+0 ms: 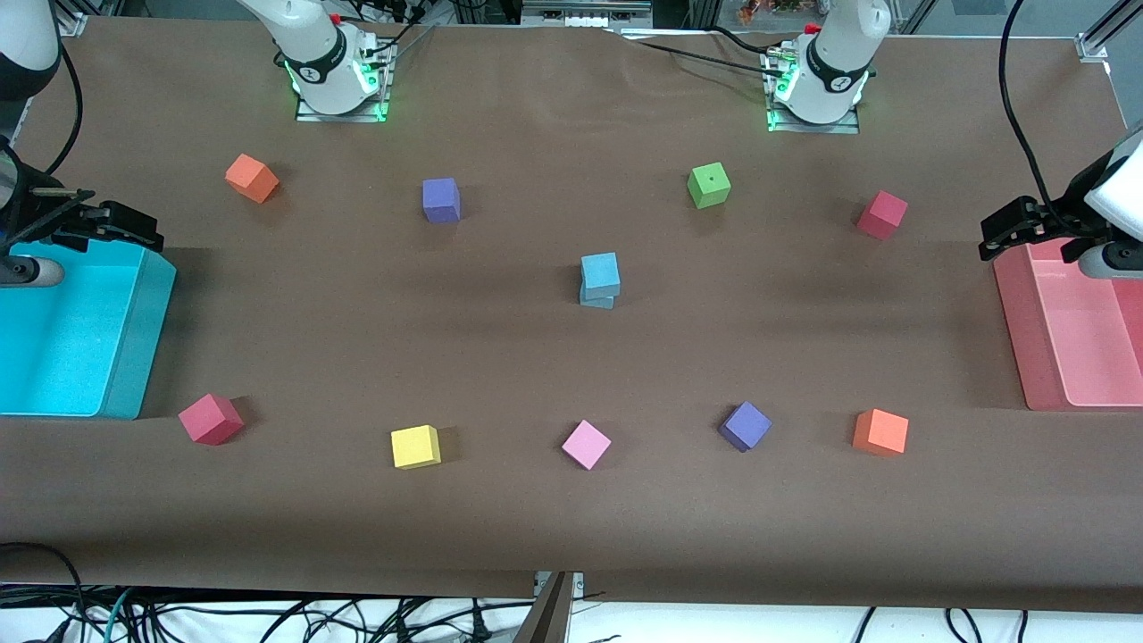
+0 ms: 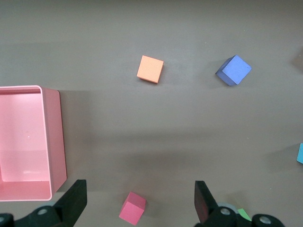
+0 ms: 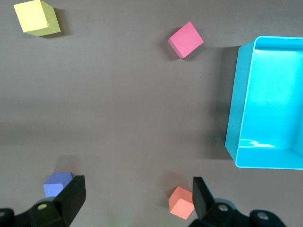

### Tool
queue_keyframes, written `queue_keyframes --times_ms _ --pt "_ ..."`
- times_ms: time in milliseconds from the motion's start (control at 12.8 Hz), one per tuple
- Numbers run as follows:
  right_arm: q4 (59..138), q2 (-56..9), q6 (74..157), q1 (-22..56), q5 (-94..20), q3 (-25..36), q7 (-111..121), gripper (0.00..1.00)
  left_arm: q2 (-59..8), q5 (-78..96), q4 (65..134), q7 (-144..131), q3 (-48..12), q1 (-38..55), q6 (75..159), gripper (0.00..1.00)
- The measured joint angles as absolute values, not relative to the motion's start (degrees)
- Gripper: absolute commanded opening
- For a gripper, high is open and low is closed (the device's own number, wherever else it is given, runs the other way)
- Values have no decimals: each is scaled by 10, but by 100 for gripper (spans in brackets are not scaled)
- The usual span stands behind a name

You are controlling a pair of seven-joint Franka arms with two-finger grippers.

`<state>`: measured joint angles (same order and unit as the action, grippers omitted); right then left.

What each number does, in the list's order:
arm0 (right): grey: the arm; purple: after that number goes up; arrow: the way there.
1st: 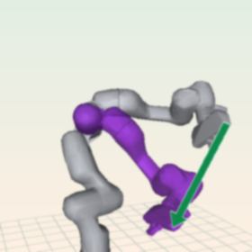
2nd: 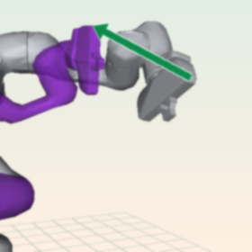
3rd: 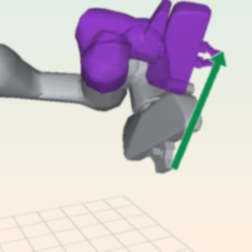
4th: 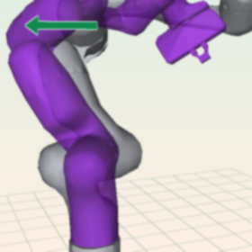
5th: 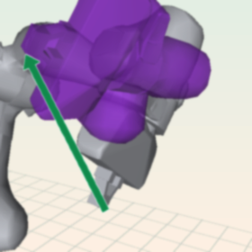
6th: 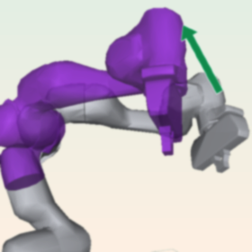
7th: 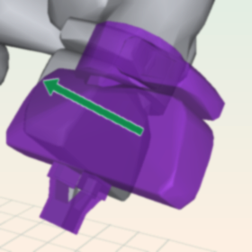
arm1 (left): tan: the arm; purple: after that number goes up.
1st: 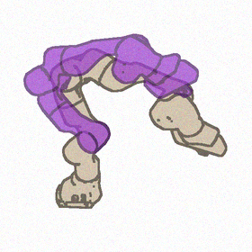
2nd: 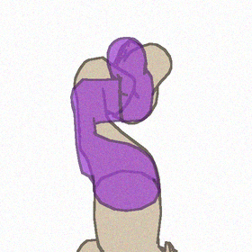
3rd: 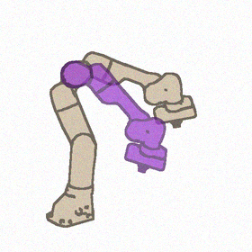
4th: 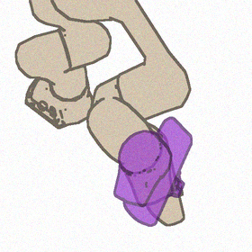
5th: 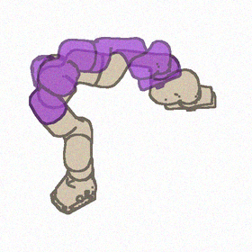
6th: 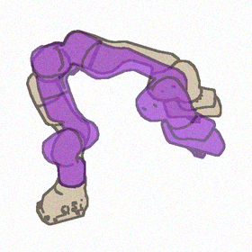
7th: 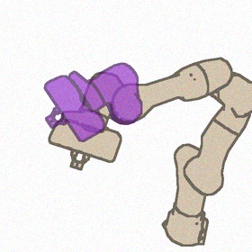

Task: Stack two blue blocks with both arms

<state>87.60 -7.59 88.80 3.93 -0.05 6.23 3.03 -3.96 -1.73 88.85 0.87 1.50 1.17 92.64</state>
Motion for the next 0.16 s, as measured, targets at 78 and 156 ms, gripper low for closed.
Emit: queue_keyframes --times_ms 78,156 --pt "876 -76 888 38 0 62 29 100 -40 -17 889 9 15 12 926 100" --pt "876 -76 889 37 0 63 27 100 -40 -17 889 9 15 12 926 100"
